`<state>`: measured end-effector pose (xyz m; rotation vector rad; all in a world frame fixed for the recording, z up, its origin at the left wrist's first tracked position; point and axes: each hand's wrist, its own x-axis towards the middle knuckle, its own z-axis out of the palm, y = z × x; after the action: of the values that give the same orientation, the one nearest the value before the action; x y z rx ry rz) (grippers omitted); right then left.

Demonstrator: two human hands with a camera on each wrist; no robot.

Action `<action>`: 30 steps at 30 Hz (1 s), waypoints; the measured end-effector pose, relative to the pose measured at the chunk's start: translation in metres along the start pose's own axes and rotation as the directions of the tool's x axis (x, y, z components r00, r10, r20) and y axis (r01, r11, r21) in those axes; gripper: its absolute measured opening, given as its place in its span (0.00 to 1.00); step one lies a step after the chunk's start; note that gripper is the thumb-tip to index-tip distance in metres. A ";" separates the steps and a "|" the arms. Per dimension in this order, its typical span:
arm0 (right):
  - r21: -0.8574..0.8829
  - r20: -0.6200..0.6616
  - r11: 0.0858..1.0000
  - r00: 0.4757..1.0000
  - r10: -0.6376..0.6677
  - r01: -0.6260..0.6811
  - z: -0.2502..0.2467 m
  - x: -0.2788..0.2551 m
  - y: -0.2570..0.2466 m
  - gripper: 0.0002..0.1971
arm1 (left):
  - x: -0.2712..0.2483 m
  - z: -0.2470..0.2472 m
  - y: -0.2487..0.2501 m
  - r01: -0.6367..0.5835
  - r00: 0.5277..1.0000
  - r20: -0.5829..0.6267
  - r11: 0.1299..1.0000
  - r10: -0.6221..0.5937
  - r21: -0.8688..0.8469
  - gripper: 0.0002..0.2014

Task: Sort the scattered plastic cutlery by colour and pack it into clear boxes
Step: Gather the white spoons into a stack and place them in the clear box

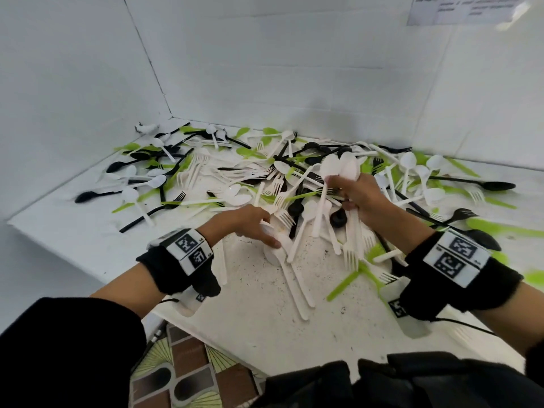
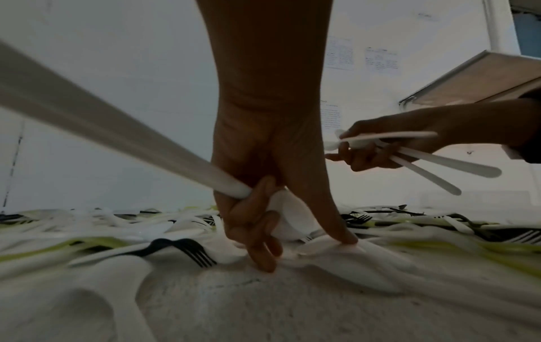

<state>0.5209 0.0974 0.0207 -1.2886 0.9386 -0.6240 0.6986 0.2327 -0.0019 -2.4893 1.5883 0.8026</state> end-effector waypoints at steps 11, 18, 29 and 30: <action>-0.254 0.256 0.963 0.955 0.152 -0.085 0.024 -0.023 0.015 0.13 | 0.000 0.017 -0.003 0.049 0.999 0.027 0.892 -0.041 -0.449 0.27; -0.422 0.291 0.906 0.951 0.109 0.025 0.039 -0.021 0.030 0.12 | -0.008 0.016 0.008 0.078 0.997 0.012 0.923 -0.079 -0.377 0.26; -0.569 0.314 0.809 0.948 0.049 0.146 0.040 -0.020 0.039 0.19 | -0.003 0.010 0.006 0.075 0.997 0.051 0.878 -0.058 -0.473 0.20; -0.575 0.316 0.804 0.947 0.050 0.150 0.040 -0.020 0.040 0.18 | -0.004 0.008 0.004 0.063 0.997 0.061 0.850 -0.037 -0.523 0.17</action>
<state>0.5405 0.1428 -0.0133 -1.9183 0.8564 -0.1339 0.6910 0.2368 -0.0062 -2.8119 1.4245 1.4489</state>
